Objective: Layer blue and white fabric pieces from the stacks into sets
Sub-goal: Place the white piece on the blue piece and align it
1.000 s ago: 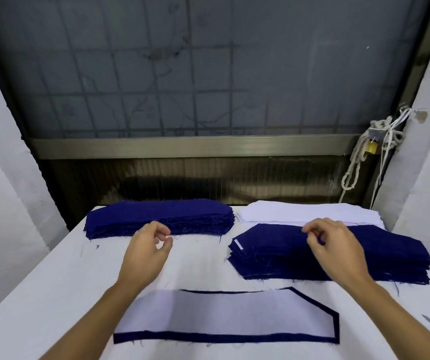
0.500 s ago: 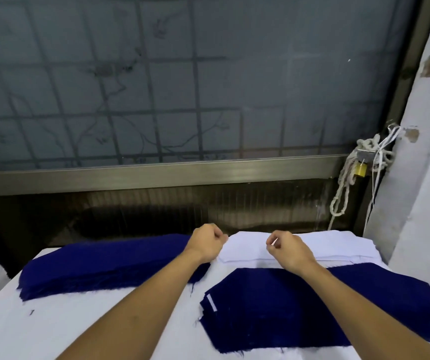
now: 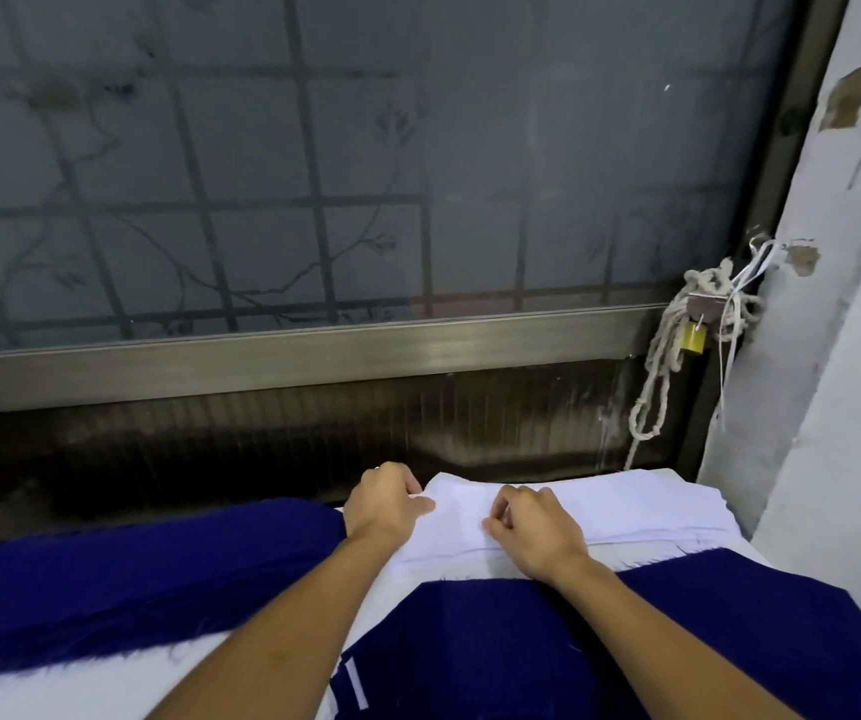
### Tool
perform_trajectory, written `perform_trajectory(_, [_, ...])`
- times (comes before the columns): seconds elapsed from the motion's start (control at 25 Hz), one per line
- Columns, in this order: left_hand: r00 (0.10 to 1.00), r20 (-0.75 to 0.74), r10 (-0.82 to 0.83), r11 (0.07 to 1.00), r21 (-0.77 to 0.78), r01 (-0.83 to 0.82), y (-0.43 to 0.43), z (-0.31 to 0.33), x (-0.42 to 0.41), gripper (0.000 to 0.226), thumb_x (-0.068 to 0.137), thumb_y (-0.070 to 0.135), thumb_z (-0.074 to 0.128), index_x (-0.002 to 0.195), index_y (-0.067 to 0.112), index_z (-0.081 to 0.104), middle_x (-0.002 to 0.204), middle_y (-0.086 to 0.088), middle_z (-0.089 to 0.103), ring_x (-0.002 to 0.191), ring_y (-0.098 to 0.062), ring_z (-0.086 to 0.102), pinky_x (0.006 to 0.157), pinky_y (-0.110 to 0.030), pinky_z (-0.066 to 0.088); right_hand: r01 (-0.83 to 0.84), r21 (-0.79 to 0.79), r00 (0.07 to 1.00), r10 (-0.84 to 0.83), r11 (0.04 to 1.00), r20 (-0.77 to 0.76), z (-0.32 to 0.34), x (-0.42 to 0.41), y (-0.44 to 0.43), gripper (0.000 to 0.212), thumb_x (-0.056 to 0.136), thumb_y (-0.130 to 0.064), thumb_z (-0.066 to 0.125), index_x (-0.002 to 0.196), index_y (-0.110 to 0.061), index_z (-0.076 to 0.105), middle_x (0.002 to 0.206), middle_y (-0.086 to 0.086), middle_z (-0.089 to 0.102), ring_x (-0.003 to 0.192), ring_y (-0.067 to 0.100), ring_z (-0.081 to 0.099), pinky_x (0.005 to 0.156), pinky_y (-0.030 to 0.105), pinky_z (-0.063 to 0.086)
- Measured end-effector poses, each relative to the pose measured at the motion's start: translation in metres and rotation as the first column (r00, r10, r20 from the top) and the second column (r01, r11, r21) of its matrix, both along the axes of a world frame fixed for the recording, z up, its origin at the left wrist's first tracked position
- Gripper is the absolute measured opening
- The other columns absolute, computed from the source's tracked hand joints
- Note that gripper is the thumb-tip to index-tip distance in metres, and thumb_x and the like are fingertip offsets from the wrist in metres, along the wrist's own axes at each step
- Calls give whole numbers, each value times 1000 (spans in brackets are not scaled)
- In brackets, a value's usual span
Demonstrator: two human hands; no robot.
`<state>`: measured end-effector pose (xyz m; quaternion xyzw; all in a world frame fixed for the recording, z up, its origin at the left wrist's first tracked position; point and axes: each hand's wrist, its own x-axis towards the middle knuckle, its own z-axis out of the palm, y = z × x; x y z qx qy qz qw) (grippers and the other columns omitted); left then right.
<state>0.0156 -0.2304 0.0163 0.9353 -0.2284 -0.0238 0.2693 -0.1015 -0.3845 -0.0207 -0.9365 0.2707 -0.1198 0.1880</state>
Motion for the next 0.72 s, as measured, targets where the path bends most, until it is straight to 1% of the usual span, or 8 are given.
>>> perform_trajectory(0.16, [986,150,-74,993,105,59,-3,-4,-2,23,97,37,67,85,18,64,87,3,68,78,-11,62,57,-21,40,11,-25,1000,-11,1000,-5,-2,1,-1,15,97,-42,58,103,-29,64,103,-10,65,106,12,51,84,33,55])
perform_trajectory(0.32, [872,429,-237,937,339,88,1,0,-6,33,109,35,44,109,18,72,103,1,70,95,-16,63,78,-31,53,33,-128,999,-34,991,-7,-1,1,1,30,98,-44,58,124,-28,59,126,-6,59,118,14,51,96,30,51])
perform_trajectory(0.4, [837,478,-266,953,260,155,2,6,-9,28,108,33,47,114,23,72,108,5,69,99,-13,61,81,-29,54,47,-201,995,-28,979,93,5,3,2,49,98,-46,58,142,-30,46,142,-6,46,129,15,44,107,31,42])
perform_trajectory(0.48, [865,423,-272,962,90,258,6,17,-15,19,105,33,54,108,27,71,103,10,67,93,-9,61,72,-23,51,-25,-157,975,59,987,214,18,5,4,53,99,-45,58,148,-34,41,150,-10,41,140,13,36,115,34,29])
perform_trajectory(0.56, [889,356,-287,948,-27,317,14,31,-21,14,104,34,53,96,28,63,89,12,63,80,-10,60,59,-20,40,-108,-58,960,119,992,253,34,6,5,42,98,-45,60,139,-35,55,145,-12,51,140,12,38,117,36,25])
perform_trajectory(0.6, [895,340,-287,943,-65,327,20,38,-23,15,105,33,51,92,29,57,83,12,61,74,-11,59,55,-21,37,-135,-1,957,130,991,257,42,5,7,32,97,-44,62,128,-34,64,136,-10,60,134,14,46,116,38,30])
perform_trajectory(0.68, [912,324,-251,941,-142,309,37,53,-27,19,107,32,45,89,28,51,75,9,60,66,-12,58,52,-26,39,-193,144,945,145,970,292,57,-3,11,11,95,-40,67,98,-32,73,103,-9,73,107,14,62,103,44,47])
perform_trajectory(0.72, [923,313,-223,938,-187,290,47,60,-28,21,107,31,43,88,27,50,72,7,60,63,-12,58,52,-29,41,-214,194,942,149,957,301,64,-9,12,10,94,-38,69,88,-31,73,89,-8,72,95,12,65,95,44,52])
